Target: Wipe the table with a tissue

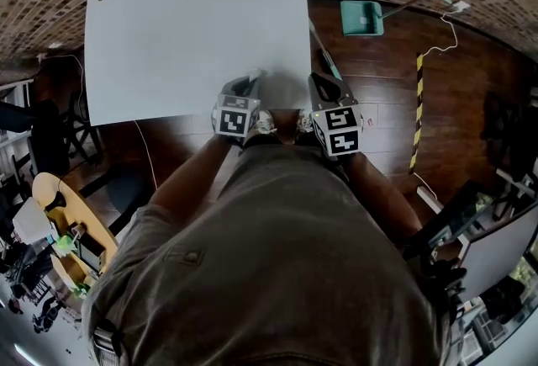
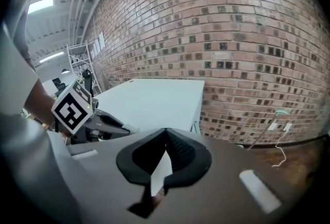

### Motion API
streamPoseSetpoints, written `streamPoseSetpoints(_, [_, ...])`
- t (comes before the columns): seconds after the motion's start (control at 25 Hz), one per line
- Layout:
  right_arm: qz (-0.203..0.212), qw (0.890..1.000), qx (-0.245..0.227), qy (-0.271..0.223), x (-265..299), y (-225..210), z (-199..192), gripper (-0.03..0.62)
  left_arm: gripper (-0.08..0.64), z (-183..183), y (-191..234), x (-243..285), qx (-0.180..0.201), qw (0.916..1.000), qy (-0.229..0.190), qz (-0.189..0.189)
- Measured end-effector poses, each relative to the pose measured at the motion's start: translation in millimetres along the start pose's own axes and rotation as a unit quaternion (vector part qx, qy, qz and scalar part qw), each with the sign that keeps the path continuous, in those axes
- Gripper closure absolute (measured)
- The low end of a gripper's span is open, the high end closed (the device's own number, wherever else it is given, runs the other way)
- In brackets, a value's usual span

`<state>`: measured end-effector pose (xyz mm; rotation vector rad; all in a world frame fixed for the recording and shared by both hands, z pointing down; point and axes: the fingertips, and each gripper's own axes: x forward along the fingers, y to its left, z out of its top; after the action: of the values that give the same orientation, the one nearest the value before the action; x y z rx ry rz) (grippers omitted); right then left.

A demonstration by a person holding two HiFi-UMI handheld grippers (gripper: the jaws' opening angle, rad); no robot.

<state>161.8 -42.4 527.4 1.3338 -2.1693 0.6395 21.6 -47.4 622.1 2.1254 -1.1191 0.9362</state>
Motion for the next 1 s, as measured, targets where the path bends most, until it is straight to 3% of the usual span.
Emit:
streamPoseSetpoints(0.12, [0.001, 1.0, 0.003, -0.001, -4, -5, -2, 0.578, 0.537, -1, -25, 5, 0.027, 0.9994, 0.005, -0.02])
streamPoseSetpoints(0.24, [0.006, 1.0, -0.002, -0.001, -7, -9, -4, 0.578, 0.537, -6, -26, 6, 0.016, 0.9998, 0.003, -0.011])
streamPoseSetpoints(0.48, [0.039, 0.999, -0.021, 0.0, -2, -8, -6, 0.578, 0.536, -15, 23, -15, -0.055, 0.9959, 0.002, 0.073])
streamPoseSetpoints(0.8, [0.094, 0.994, -0.048, 0.001, 4, 6, -8, 0.578, 0.537, -48, 60, -62, -0.141, 0.9746, -0.015, 0.173])
streamPoseSetpoints(1.0, [0.127, 0.99, -0.067, 0.003, 8, 18, -10, 0.578, 0.537, -46, 52, -94, -0.152, 0.9649, -0.058, 0.206])
